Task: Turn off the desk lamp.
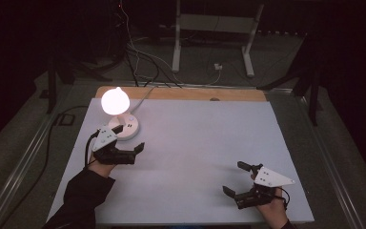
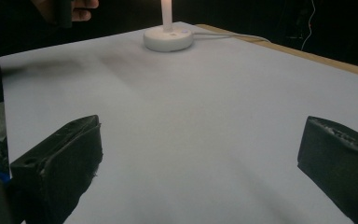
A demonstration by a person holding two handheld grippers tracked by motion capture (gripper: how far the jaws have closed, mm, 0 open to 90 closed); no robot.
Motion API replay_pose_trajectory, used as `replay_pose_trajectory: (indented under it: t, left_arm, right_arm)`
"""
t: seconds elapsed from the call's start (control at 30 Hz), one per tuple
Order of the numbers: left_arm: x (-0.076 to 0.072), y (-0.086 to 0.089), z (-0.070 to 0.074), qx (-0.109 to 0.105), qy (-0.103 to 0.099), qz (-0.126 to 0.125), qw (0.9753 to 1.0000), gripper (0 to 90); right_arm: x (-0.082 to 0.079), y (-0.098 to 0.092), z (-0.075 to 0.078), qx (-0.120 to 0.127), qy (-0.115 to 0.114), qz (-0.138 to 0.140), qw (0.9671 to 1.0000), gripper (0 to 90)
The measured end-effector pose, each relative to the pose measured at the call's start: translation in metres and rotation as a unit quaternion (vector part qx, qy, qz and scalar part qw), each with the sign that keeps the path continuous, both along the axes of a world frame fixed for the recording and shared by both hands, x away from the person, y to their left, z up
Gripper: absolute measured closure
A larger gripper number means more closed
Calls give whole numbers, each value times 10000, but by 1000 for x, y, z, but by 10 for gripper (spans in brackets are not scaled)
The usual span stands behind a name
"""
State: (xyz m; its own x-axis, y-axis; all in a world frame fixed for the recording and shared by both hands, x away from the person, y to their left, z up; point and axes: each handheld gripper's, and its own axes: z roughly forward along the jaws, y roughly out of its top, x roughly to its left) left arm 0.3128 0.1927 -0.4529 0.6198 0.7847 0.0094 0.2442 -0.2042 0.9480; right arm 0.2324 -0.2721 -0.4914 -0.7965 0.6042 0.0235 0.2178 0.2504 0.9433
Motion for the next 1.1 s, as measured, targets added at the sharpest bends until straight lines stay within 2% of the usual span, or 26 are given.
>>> replay_pose_trajectory:
  t: [0.07,0.13,0.17,0.2,0.33,0.53,0.57,0.77,0.9,1.1]
  left_arm:
    - [4,1,0,-65,120,85,9999,4]
    - [8,0,-1,-7,224,300,9993,4]
    - [8,0,-1,-7,224,300,9993,4]
    - [11,0,-1,20,217,516,9984,4]
    - [18,2,-2,7,330,564,9979,4]
    - [31,7,-6,-74,541,783,9954,6]
    - [35,9,-8,-33,607,870,9944,23]
    - [45,11,-13,-6,732,975,9925,75]
    - [50,11,-15,64,714,1074,9916,161]
    - [57,9,-20,248,747,1225,9893,232]
  right_arm:
    - [0,0,0,3,30,3,10000,0]
    - [0,0,0,-13,0,2,10000,0]
    - [0,0,0,-4,3,6,10000,0]
    - [0,0,0,2,21,2,10000,0]
    - [0,0,0,-2,18,17,10000,0]
    - [1,0,-1,7,30,25,10000,0]
    - [1,0,-1,12,39,23,10000,0]
    - [1,0,-1,26,53,35,10000,0]
    - [1,0,-1,18,58,44,10000,0]
    - [1,0,-1,17,66,54,10000,0]
